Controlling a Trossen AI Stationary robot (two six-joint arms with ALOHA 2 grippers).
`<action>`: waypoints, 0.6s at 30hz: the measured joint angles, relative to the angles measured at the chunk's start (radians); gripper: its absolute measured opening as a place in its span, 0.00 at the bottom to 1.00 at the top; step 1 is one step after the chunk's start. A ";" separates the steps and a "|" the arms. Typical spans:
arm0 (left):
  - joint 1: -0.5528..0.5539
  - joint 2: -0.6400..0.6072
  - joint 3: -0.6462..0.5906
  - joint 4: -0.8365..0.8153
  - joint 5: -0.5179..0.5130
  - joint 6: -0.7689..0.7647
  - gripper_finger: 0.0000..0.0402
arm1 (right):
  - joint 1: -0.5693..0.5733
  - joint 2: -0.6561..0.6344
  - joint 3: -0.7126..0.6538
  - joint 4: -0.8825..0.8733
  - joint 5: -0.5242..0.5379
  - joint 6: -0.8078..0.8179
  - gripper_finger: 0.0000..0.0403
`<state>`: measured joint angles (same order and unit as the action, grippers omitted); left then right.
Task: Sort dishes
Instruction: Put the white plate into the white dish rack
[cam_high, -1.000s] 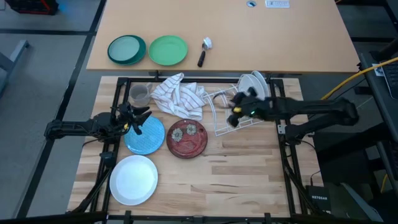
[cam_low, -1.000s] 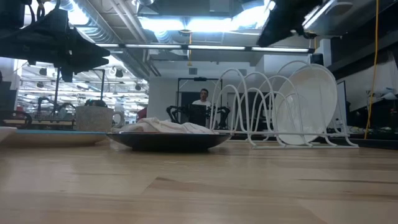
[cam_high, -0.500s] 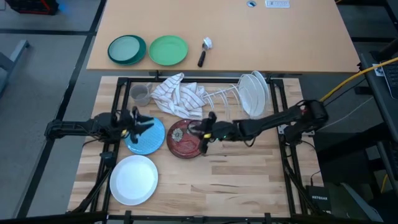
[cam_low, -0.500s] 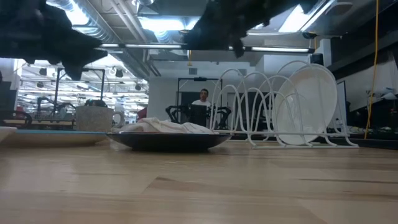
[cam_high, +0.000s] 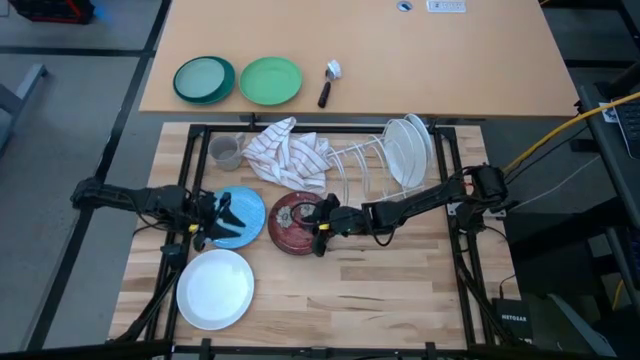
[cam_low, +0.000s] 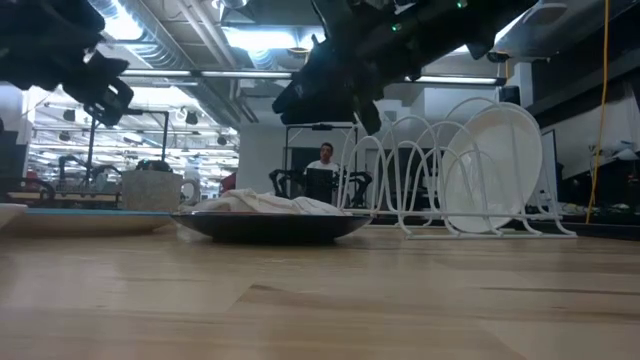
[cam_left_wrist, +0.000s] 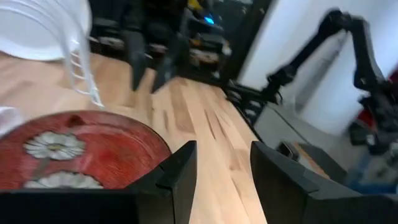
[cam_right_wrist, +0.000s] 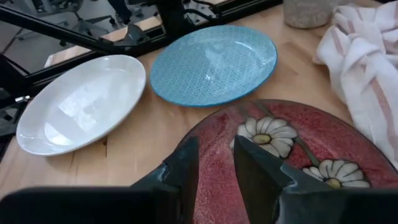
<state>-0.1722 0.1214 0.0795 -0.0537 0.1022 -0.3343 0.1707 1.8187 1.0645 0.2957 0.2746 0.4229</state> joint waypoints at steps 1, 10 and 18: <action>-0.017 0.022 0.010 -0.008 0.000 0.005 0.35 | 0.000 0.000 0.000 0.000 0.001 0.000 0.26; -0.162 0.303 0.109 -0.075 0.000 0.081 0.35 | 0.000 0.000 0.000 0.043 0.001 -0.001 0.26; -0.264 0.593 0.187 -0.074 -0.009 0.204 0.35 | -0.001 0.000 0.000 0.048 0.001 -0.001 0.26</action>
<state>-0.4360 0.7148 0.2663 -0.1280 0.0930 -0.1307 0.1699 1.8187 1.0649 0.3433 0.2756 0.4221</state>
